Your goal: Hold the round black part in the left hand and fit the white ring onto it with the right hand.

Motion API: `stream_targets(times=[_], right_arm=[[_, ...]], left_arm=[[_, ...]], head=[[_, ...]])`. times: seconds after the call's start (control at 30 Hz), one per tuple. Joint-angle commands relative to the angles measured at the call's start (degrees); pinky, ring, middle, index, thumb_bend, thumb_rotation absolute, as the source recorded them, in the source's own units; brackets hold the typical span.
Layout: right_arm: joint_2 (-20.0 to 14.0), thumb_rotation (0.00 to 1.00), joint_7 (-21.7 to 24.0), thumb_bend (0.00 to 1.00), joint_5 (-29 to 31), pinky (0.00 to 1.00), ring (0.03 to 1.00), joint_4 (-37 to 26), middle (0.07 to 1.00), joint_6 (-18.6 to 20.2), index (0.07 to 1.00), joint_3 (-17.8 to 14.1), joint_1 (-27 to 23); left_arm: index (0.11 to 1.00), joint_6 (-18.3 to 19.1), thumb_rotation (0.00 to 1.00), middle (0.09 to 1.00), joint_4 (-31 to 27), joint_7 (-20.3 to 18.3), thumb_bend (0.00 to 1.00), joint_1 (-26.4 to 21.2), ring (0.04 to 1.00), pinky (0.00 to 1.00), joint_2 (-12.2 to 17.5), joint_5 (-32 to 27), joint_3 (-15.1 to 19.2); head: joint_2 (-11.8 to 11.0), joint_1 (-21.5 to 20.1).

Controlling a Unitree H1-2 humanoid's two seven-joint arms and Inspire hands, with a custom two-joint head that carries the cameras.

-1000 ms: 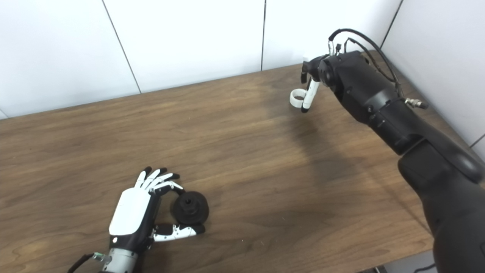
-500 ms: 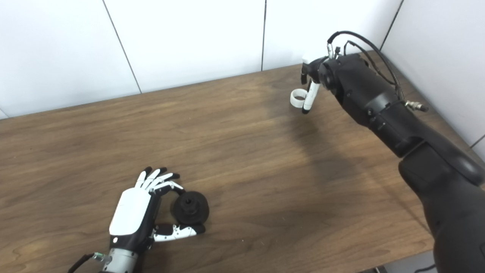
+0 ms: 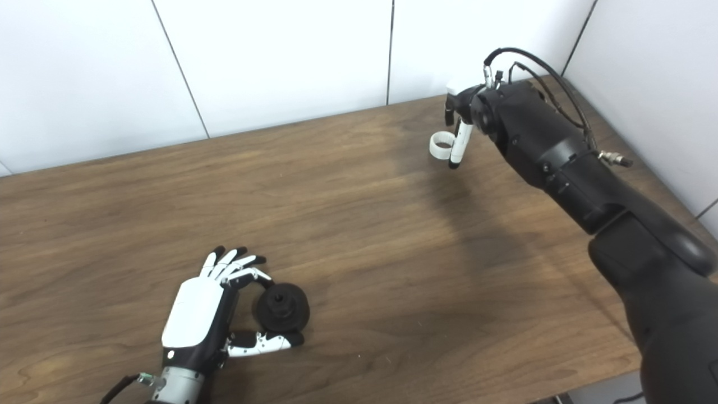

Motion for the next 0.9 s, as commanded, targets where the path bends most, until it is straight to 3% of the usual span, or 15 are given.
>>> stream_targets(times=[0.0, 0.87], right_arm=[[-0.7, 0.29, -2.7, 0.82, -0.4, 1.00, 0.980, -1.5, 0.941, -0.3, 0.747, -1.6, -2.1], [0.5, 0.27, -4.0, 0.82, -0.1, 1.00, 0.987, -1.4, 0.936, -0.6, 0.728, -2.1, -1.4]], left_arm=[[0.483, 2.4, 0.06, 0.807, 2.1, -3.7, 0.53, 2.2, 0.913, 1.00, 1.4, 1.9, -0.8], [0.483, 2.9, 0.06, 0.811, 1.9, -4.1, 0.53, 2.1, 0.918, 1.00, 1.3, 2.2, -1.0]], head=[[0.0, 0.0], [0.2, 0.2]])
